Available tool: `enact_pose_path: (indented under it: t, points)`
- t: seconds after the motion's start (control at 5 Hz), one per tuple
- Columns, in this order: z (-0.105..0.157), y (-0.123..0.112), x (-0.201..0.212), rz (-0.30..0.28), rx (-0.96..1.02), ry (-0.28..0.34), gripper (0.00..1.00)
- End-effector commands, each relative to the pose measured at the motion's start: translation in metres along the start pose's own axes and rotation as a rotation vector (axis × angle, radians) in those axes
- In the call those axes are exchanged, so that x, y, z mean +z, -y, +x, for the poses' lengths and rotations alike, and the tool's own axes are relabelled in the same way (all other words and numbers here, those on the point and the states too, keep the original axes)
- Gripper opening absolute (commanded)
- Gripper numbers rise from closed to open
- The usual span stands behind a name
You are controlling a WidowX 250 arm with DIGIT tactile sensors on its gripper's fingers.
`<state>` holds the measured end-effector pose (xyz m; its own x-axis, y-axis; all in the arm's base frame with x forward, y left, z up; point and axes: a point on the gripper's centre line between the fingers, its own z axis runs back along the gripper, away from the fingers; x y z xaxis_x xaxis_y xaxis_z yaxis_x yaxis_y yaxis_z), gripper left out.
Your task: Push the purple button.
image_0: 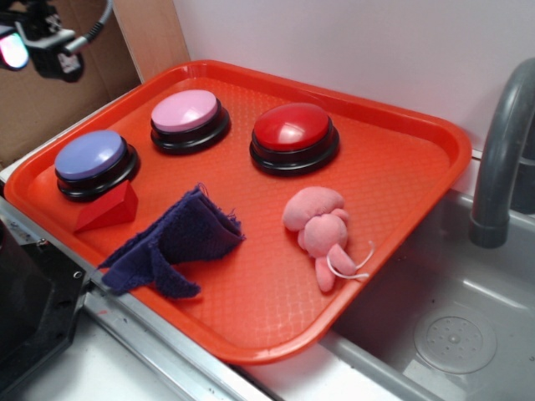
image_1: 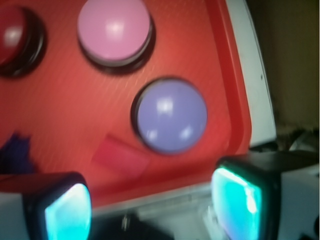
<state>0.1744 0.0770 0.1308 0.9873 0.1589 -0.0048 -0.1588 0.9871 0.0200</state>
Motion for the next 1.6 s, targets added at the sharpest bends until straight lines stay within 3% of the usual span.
enact_pose_path:
  t: [0.0, 0.4, 0.8, 1.0, 1.2, 1.4]
  points:
    - [0.031, -0.016, -0.05, 0.073, -0.092, 0.055, 1.0]
    - [0.019, -0.017, -0.084, 0.096, -0.121, 0.01, 1.0]
    - [0.019, -0.02, -0.083, 0.096, -0.14, -0.002, 1.0]
    - [0.02, -0.021, -0.059, 0.091, -0.133, 0.008, 1.0]
    - [0.017, -0.024, -0.027, 0.104, -0.121, 0.069, 1.0]
    - [0.015, -0.027, -0.017, 0.111, -0.109, 0.088, 1.0]
